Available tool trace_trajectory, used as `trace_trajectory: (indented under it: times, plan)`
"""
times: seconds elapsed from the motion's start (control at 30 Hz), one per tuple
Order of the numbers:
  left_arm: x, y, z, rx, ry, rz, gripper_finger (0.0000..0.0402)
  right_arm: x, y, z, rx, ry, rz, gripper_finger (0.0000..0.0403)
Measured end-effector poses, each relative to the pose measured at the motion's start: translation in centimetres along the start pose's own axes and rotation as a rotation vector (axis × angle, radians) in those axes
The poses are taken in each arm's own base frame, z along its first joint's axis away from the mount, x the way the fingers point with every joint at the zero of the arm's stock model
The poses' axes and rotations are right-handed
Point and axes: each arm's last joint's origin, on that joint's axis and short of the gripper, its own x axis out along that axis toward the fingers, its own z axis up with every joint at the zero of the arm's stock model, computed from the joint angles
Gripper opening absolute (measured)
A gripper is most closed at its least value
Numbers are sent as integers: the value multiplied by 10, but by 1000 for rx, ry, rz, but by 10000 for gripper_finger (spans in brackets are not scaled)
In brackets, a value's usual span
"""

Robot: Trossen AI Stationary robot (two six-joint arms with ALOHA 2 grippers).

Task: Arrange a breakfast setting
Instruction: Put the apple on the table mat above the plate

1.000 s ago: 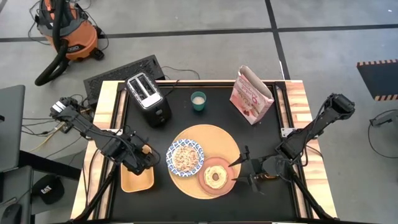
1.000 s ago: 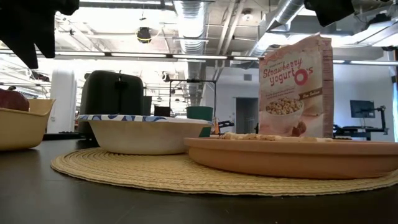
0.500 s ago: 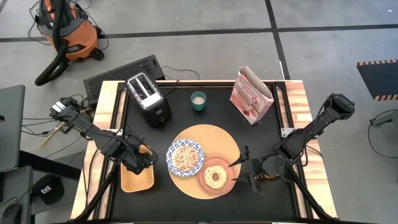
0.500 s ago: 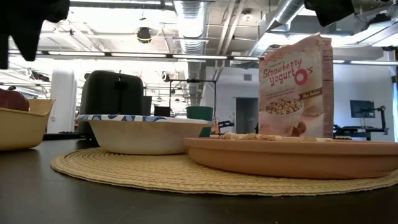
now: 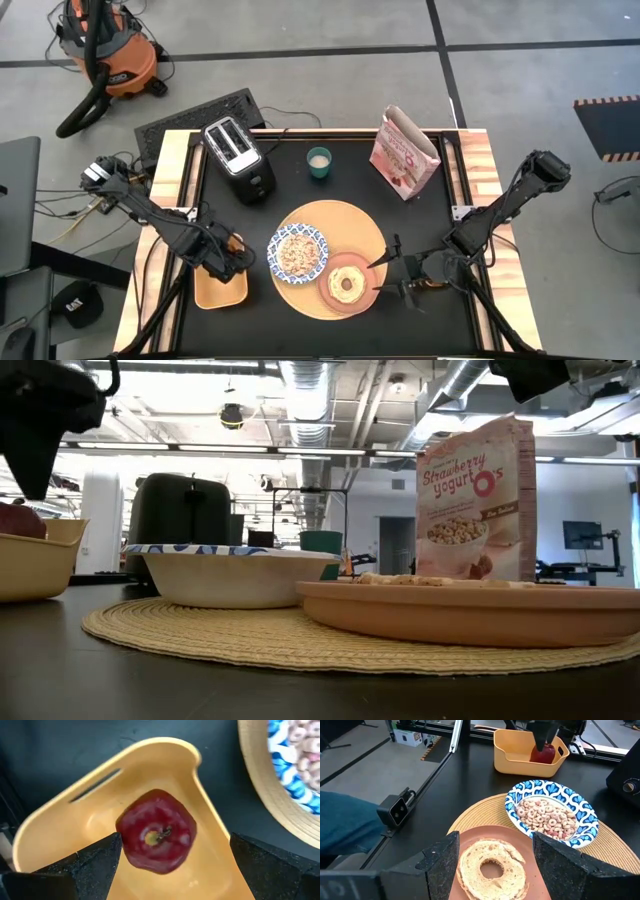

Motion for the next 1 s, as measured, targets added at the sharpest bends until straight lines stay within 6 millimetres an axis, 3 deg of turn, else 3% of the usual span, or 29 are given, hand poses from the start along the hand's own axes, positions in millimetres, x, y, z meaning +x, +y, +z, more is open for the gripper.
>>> trace_trajectory:
  times: [0.3, 1.0]
  plan:
    - [13, 8, 0, 2, -13, 44, 359, 0, 0, 0, 0, -1, 0, 279]
    - [13, 5, 0, -131, -48, -1, 359, 0, 0, 0, -1, 2, 0, 279]
